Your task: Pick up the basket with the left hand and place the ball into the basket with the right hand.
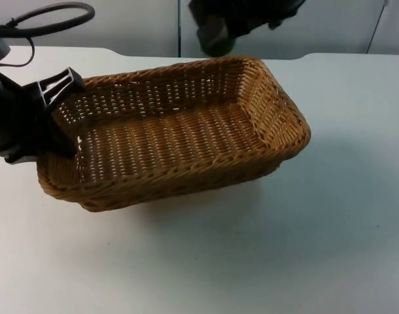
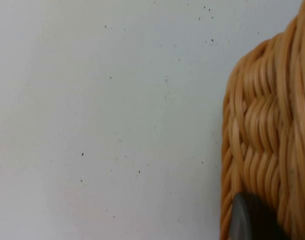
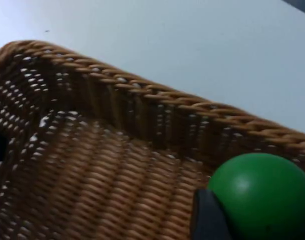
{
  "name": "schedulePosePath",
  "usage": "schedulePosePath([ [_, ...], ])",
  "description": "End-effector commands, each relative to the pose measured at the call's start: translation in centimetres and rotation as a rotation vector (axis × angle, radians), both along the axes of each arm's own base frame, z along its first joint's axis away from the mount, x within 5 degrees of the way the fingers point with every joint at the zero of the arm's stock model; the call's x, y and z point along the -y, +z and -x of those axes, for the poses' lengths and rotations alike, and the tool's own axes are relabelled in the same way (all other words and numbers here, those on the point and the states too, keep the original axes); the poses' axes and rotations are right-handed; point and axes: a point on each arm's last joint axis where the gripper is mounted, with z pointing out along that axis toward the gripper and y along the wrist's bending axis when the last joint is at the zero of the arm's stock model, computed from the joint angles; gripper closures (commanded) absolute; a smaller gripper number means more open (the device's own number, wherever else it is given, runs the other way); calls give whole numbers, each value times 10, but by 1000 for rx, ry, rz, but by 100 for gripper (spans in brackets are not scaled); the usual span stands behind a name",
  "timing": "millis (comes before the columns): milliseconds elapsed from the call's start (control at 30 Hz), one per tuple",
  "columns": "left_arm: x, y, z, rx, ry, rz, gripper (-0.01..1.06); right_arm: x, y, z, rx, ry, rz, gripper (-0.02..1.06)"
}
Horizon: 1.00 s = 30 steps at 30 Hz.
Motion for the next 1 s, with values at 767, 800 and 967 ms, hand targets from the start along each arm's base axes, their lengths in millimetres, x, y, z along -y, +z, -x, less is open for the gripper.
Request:
schedulePosePath([
  [767,5,22,3,38,-14,69,105,-54,-60,9,-9,90,7,70],
  [800,5,22,3,38,-14,69,105,-54,-60,8,-3,89,3,61],
  [967,5,22,3,40,-13,65,105,-56,-53,6,15,94,0,46],
])
